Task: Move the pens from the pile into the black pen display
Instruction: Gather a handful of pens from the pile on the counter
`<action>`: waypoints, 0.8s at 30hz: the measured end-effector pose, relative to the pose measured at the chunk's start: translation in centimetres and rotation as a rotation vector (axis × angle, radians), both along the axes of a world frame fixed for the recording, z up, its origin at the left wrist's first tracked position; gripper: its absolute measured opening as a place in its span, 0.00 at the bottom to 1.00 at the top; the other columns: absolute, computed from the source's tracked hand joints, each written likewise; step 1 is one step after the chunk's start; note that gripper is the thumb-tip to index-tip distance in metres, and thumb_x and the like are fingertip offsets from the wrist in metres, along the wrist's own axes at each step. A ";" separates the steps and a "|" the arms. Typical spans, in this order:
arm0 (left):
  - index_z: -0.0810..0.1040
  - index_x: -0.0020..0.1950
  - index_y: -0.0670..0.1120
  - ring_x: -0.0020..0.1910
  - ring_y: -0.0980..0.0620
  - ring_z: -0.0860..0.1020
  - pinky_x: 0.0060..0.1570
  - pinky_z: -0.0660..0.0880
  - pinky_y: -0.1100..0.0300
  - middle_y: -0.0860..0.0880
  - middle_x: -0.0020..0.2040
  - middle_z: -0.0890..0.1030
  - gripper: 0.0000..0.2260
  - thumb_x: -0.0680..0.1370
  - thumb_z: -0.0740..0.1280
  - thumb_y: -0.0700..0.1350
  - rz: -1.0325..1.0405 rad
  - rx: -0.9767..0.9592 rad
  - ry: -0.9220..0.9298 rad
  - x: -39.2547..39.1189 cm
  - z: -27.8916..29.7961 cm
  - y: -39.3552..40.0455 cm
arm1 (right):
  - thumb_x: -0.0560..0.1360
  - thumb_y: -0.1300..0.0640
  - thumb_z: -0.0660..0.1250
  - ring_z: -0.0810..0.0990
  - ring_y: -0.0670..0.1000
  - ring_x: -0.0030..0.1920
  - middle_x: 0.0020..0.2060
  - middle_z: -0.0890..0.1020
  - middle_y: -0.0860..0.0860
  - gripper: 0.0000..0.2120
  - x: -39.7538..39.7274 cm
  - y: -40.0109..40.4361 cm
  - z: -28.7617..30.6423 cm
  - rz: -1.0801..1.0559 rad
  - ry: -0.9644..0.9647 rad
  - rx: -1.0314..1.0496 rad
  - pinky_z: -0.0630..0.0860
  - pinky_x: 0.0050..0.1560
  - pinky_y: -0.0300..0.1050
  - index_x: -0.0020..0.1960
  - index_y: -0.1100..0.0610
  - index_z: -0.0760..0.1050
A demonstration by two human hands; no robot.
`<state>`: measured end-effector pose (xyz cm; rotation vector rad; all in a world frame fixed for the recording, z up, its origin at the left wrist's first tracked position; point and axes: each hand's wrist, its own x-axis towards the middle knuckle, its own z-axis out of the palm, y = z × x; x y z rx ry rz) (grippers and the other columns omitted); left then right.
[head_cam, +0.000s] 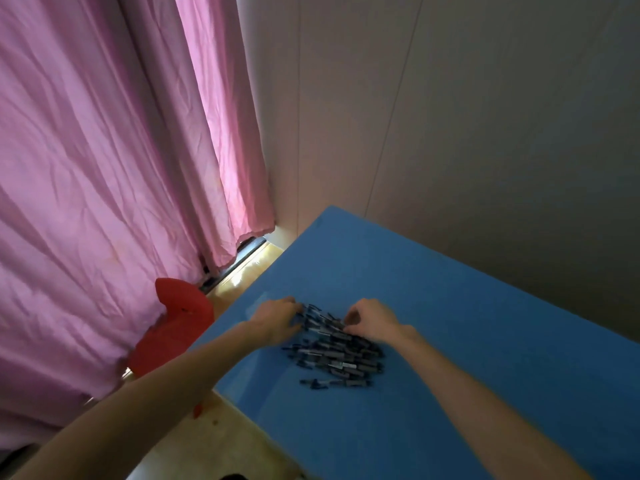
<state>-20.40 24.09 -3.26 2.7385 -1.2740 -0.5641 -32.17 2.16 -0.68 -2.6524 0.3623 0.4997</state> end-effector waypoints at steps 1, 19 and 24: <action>0.75 0.69 0.48 0.58 0.44 0.78 0.52 0.75 0.52 0.48 0.63 0.74 0.17 0.82 0.62 0.51 0.001 -0.013 0.015 0.2 -0.4 -0.1 | 0.77 0.49 0.73 0.84 0.49 0.52 0.53 0.86 0.49 0.13 -0.1 -0.2 0.0 0.020 -0.009 0.001 0.80 0.54 0.45 0.58 0.54 0.84; 0.69 0.75 0.55 0.68 0.55 0.68 0.61 0.73 0.55 0.56 0.69 0.69 0.30 0.75 0.65 0.65 -0.189 -0.116 0.099 2.6 -1.3 -0.6 | 0.78 0.40 0.68 0.79 0.50 0.47 0.52 0.82 0.49 0.20 0.4 -3.2 -1.0 0.062 0.035 -0.094 0.75 0.44 0.44 0.60 0.54 0.77; 0.76 0.67 0.54 0.63 0.54 0.71 0.53 0.67 0.63 0.55 0.65 0.73 0.22 0.77 0.68 0.63 -0.257 -0.197 0.044 2.1 -2.0 -1.9 | 0.76 0.46 0.71 0.78 0.51 0.47 0.51 0.81 0.49 0.15 0.7 -2.2 -1.9 0.094 -0.049 -0.129 0.76 0.43 0.46 0.56 0.54 0.75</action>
